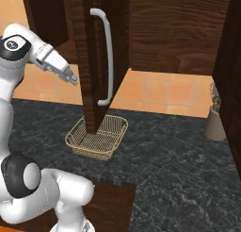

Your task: Open the cabinet, pick up the bread from the cabinet and place it in the basket. Then move the basket to the dining counter.

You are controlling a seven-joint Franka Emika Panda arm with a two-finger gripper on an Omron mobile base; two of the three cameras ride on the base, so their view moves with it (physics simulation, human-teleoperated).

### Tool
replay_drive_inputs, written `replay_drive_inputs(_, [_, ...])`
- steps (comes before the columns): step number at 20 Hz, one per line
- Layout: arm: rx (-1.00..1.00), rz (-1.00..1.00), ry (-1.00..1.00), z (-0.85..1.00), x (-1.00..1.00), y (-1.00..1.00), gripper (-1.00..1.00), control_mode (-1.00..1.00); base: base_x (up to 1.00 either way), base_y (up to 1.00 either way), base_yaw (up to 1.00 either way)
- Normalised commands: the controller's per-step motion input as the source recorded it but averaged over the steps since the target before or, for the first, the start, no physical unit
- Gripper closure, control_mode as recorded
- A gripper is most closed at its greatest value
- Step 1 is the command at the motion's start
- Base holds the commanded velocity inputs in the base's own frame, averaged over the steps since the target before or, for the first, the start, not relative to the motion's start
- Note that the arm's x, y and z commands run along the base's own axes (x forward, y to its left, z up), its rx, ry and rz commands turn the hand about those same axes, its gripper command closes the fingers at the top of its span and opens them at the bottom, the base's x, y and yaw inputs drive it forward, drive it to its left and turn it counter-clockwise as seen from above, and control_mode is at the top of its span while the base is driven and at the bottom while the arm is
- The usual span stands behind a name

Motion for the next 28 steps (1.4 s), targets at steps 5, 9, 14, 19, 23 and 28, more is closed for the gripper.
replay_drive_inputs(5, [0.21, 0.54, -0.16, 0.29, 1.0, 0.07, -1.0, -1.0, 0.0, 0.0, 0.0])
replay_drive_inputs(9, [0.29, 0.54, -0.14, 0.36, 1.0, 0.0, -1.0, -1.0, 0.0, 0.0, 0.0])
replay_drive_inputs(14, [0.19, 0.52, -0.2, 0.27, 0.95, 0.23, -1.0, -1.0, 0.0, 0.0, 0.0])
replay_drive_inputs(19, [0.15, 0.33, -0.01, 0.11, 1.0, 0.27, -1.0, -1.0, 0.0, 0.0, 0.0])
replay_drive_inputs(23, [0.11, 0.35, -0.06, 0.0, 0.98, 0.06, -1.0, -1.0, 0.0, 0.0, 0.0])
replay_drive_inputs(28, [0.03, 0.21, -0.05, 0.0, 0.78, 0.0, -1.0, -1.0, 0.0, 0.0, 0.0])
